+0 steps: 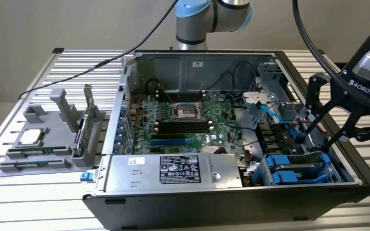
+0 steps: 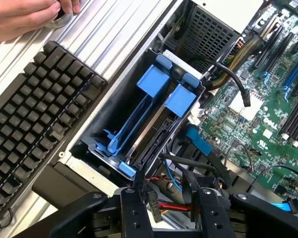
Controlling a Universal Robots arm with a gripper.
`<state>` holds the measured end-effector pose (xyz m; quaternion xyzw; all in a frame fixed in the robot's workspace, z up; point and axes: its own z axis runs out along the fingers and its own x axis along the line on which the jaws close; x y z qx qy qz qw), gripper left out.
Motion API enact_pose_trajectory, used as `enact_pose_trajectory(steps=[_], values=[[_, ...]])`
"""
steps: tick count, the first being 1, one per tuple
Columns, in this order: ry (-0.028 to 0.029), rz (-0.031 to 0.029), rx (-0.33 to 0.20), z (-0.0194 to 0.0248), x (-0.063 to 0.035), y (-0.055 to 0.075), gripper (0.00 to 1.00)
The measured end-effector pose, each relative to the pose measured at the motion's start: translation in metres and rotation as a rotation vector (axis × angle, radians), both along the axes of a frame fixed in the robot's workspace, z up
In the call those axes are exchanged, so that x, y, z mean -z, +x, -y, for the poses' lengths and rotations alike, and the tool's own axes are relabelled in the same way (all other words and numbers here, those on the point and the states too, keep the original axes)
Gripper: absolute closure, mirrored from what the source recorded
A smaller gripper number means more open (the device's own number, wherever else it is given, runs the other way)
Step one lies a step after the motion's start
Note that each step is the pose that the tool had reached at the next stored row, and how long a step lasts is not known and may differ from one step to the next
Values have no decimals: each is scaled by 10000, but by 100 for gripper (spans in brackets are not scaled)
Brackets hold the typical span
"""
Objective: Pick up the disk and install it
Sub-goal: 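Insert the first disk wire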
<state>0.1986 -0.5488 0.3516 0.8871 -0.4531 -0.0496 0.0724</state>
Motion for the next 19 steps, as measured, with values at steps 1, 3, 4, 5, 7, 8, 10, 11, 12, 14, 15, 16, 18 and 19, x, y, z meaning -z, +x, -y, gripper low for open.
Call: enact_pose_trajectory(steps=[1,3,4,5,7,8,10,11,12,14,15,16,18,19], values=[[-6,17,-53,-1,-13,0,56],[-26,49,-159,-1,-38,0,56],[-40,65,-207,-2,-51,-1,56],[-57,81,-245,-3,-62,-3,56],[-86,126,-295,-3,-74,-15,56],[-90,159,-307,-3,-76,-28,56],[-95,226,-323,-3,-75,-63,56],[-99,261,-328,-2,-75,-80,56],[-104,294,-340,-2,-76,-94,56],[-112,353,-372,-1,-76,-118,56],[-113,382,-387,0,-75,-130,56],[-113,418,-397,4,-75,-143,56],[-116,506,-400,17,-76,-167,56],[-117,543,-399,21,-76,-176,56]])
